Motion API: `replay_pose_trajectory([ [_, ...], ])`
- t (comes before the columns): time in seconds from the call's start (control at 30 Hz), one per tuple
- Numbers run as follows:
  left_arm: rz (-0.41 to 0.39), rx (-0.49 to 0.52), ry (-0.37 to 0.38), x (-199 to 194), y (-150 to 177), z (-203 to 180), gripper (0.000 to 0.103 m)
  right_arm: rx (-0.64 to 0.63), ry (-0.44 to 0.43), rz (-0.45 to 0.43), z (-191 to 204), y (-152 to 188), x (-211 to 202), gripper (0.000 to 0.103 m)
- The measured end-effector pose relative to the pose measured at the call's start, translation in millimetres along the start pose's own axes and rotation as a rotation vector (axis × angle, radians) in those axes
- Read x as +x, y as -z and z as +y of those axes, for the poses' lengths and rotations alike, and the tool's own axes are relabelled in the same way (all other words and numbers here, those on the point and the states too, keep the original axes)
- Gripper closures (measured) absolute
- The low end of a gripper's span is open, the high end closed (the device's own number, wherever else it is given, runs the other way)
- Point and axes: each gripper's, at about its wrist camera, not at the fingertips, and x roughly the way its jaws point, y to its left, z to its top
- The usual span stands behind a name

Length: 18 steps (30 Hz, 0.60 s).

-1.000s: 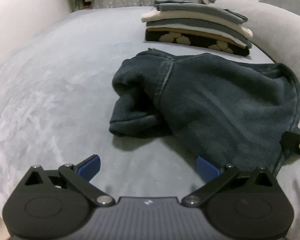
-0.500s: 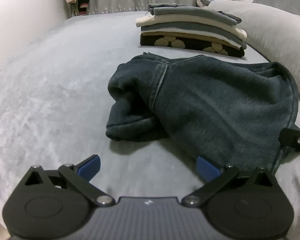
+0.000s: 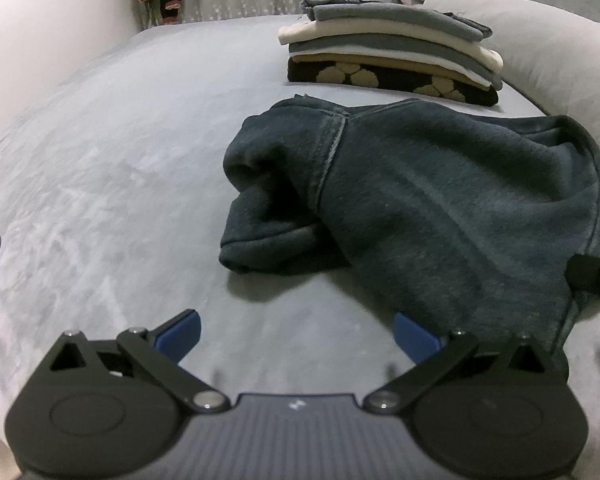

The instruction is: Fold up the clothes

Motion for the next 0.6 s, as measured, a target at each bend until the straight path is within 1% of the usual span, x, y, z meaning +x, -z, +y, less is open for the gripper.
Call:
replay_pose_trajectory([
  [0.6, 0.008, 0.01, -0.001, 1.1, 0.9, -0.1, 0.0, -0.005, -0.003, 0.012, 2.3, 2.0, 3.5, 0.0],
])
